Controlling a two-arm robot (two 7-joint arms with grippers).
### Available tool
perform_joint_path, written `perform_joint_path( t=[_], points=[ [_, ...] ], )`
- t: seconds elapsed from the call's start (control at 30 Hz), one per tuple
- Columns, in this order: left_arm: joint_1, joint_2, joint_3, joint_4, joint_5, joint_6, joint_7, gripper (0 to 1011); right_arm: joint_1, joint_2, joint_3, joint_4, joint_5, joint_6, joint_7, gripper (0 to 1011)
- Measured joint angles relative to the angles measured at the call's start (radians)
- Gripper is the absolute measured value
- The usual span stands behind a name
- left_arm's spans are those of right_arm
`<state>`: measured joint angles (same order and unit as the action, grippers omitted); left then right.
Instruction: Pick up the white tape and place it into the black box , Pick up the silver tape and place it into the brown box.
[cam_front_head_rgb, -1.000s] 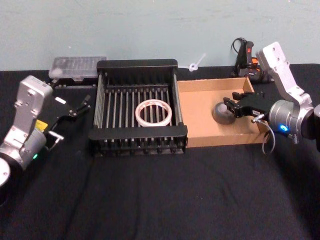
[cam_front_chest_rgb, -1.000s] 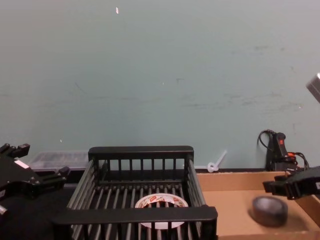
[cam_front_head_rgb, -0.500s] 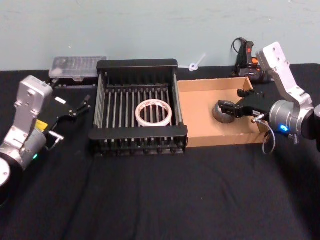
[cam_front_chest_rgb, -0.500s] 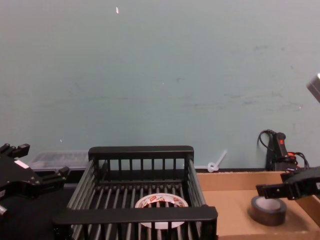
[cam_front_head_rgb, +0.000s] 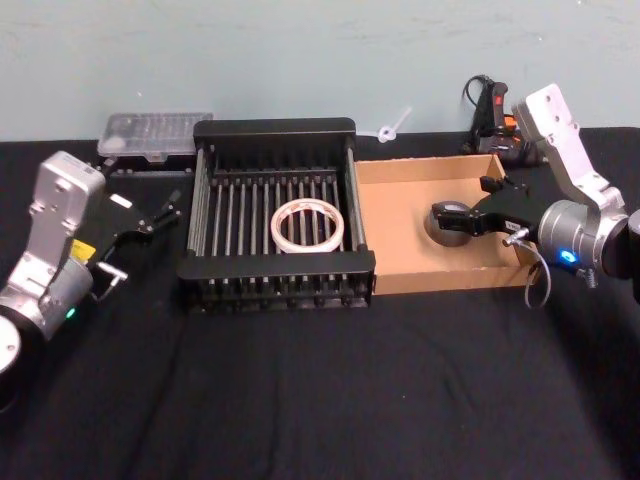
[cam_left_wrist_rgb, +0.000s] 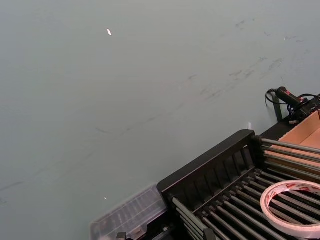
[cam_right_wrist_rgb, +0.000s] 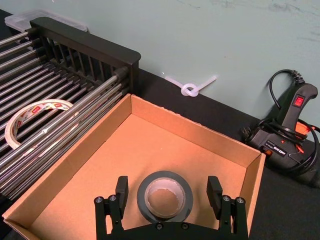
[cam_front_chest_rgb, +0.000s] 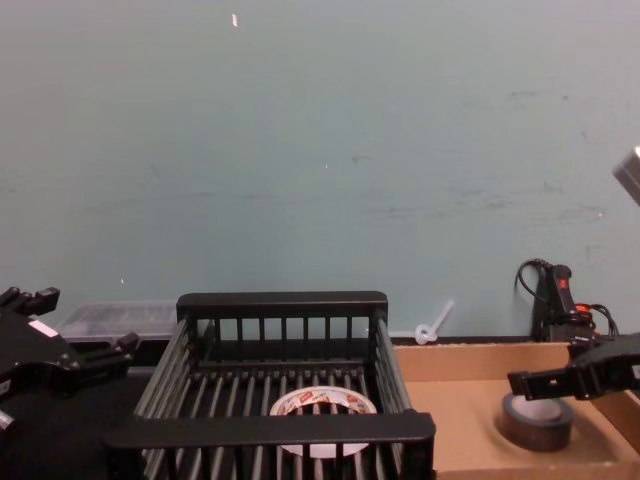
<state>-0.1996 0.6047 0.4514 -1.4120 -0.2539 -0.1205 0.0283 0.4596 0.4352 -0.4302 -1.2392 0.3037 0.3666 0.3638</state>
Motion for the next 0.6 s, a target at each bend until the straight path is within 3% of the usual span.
perform_joint_path(
  t=[0.23,0.6],
  points=[
    [0.000,0.000,0.000,0.000,0.000,0.000,0.000,1001,0.000,0.000,0.001,0.000,-0.001,0.000,0.000,1002],
    [0.000,0.000,0.000,0.000,0.000,0.000,0.000,1001,-0.025,-0.020,0.035,-0.018,-0.029,-0.029,-0.023,1002]
  ],
)
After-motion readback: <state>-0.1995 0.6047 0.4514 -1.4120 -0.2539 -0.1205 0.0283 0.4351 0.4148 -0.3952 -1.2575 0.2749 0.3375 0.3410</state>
